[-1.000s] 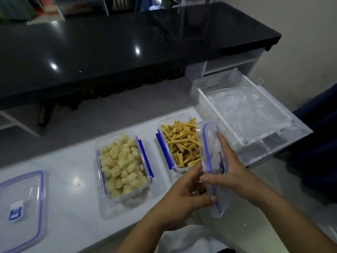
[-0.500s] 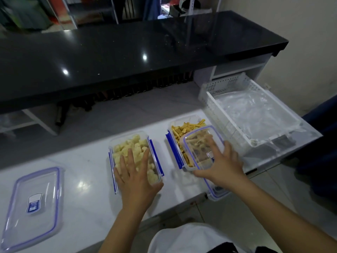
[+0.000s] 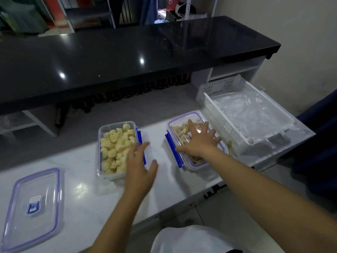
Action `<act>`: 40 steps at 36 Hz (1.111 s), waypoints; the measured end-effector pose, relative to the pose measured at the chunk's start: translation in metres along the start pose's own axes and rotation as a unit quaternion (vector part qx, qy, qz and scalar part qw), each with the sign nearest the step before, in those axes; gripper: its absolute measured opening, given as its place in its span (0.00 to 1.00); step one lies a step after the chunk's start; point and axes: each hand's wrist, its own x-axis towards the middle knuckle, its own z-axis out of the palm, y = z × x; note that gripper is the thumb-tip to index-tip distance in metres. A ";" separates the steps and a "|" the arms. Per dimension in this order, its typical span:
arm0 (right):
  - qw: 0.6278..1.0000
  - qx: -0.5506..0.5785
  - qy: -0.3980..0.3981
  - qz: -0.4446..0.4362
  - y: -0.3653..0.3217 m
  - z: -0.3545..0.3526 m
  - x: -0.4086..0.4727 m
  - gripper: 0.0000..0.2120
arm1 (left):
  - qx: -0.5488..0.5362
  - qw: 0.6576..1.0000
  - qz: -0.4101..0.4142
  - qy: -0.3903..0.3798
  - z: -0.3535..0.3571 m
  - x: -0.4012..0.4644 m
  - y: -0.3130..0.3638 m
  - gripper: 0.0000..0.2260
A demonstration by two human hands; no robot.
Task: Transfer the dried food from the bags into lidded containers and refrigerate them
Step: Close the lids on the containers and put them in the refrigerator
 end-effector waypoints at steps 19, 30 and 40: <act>0.994 0.087 -0.021 -0.068 0.010 -0.006 -0.027 0.59 | -0.376 0.860 -0.326 -0.116 0.073 0.007 0.037 0.18; 0.961 0.231 -0.006 -0.153 0.036 -0.008 -0.037 0.57 | -0.384 0.854 -0.334 -0.108 0.069 0.001 0.037 0.22; 0.923 0.356 0.030 -0.147 0.090 -0.041 -0.063 0.55 | -0.195 0.966 -0.165 -0.040 0.062 -0.008 0.067 0.29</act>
